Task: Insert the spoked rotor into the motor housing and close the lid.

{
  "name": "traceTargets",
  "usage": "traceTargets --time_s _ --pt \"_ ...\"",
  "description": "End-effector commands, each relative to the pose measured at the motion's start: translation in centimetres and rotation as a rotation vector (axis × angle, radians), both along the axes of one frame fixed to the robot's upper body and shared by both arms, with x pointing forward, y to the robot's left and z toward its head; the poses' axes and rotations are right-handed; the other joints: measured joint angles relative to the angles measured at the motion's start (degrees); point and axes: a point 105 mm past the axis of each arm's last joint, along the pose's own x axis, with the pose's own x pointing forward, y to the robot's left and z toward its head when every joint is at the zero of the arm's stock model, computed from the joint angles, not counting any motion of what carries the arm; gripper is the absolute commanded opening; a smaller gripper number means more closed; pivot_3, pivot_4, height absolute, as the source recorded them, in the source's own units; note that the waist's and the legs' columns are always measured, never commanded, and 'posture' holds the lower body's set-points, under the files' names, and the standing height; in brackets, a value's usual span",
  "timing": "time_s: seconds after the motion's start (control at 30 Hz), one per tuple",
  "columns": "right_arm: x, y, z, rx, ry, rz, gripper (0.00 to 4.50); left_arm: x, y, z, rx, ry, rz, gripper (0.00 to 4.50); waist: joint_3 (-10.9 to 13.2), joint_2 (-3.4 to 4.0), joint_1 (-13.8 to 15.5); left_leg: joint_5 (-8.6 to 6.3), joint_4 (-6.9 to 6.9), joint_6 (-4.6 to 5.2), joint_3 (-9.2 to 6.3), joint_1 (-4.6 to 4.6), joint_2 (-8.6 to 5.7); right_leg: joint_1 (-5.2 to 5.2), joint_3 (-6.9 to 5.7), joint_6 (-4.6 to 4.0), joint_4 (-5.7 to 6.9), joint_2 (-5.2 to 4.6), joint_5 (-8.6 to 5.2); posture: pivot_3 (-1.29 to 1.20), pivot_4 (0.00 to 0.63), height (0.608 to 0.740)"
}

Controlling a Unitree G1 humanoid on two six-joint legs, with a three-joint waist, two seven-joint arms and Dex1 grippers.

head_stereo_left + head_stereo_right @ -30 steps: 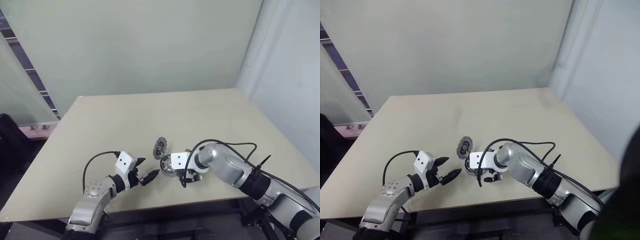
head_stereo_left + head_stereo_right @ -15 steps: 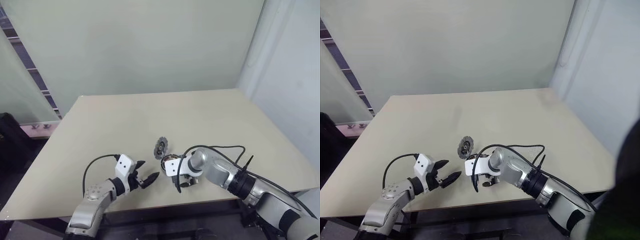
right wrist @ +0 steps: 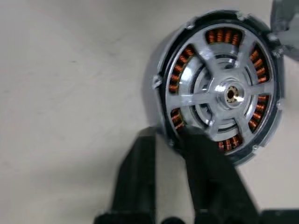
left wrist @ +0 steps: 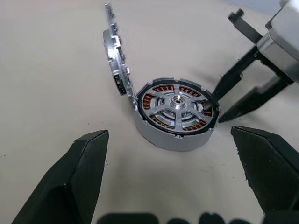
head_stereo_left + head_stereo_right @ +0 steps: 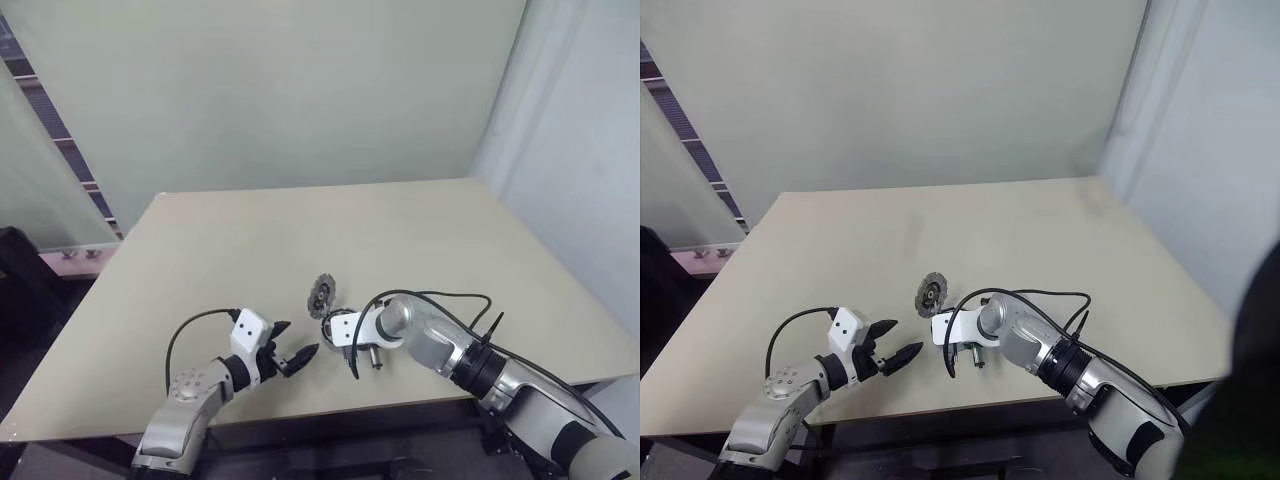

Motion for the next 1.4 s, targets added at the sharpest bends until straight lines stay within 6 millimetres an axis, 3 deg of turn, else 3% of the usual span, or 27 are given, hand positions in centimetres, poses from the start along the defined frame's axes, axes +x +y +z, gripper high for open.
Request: traceTargets --time_s 0.03,0.33,0.6,0.73,1.0,1.4 --pt "-0.3 0.1 -0.5 0.011 0.015 -0.027 0.03 0.3 -0.3 1.5 -0.004 -0.064 -0.013 4.5 0.0 -0.01 0.0 0.0 -0.01 0.0 0.02 0.06 0.04 0.03 -0.01 0.0 0.01 0.01 0.0 0.0 0.0 0.74" --pt "-0.6 0.8 -0.1 0.103 0.082 -0.138 0.01 0.5 -0.1 1.5 0.001 -0.067 -0.004 4.5 0.0 -0.02 0.0 -0.01 0.04 -0.02 0.04 0.27 0.03 0.13 0.0 -0.01 0.02 -0.01 -0.01 0.0 0.0 0.74" --pt "-2.2 1.6 2.0 0.244 0.224 -0.269 0.01 0.7 -0.1 1.3 -0.008 -0.064 0.007 4.5 0.0 -0.02 0.0 -0.04 -0.03 -0.05 -0.01 -0.05 -0.01 -0.08 -0.01 0.01 0.02 -0.01 0.0 0.0 0.0 0.74" --pt "-3.1 1.8 2.7 0.318 0.303 -0.364 0.01 0.9 0.8 1.2 -0.007 -0.068 0.043 4.5 0.0 -0.02 0.0 -0.04 -0.05 -0.05 -0.08 -0.2 -0.03 -0.19 -0.05 0.01 0.02 -0.01 0.01 0.0 0.0 0.74" --pt "-4.7 3.0 2.3 0.486 0.473 -0.662 0.01 1.3 3.5 1.6 0.02 -0.09 0.14 4.5 0.0 -0.04 0.0 -0.04 -0.03 -0.06 -0.05 -0.2 0.01 -0.26 -0.08 0.0 0.09 -0.01 0.0 0.0 0.0 0.74" --pt "-4.5 6.1 2.2 0.628 0.525 -0.876 0.01 1.0 3.6 1.6 0.016 -0.094 0.154 4.5 -0.1 -0.09 -0.2 -0.05 -0.04 -0.08 0.06 -0.23 0.13 -0.45 -0.07 0.0 0.24 0.01 0.01 0.0 0.0 0.74"
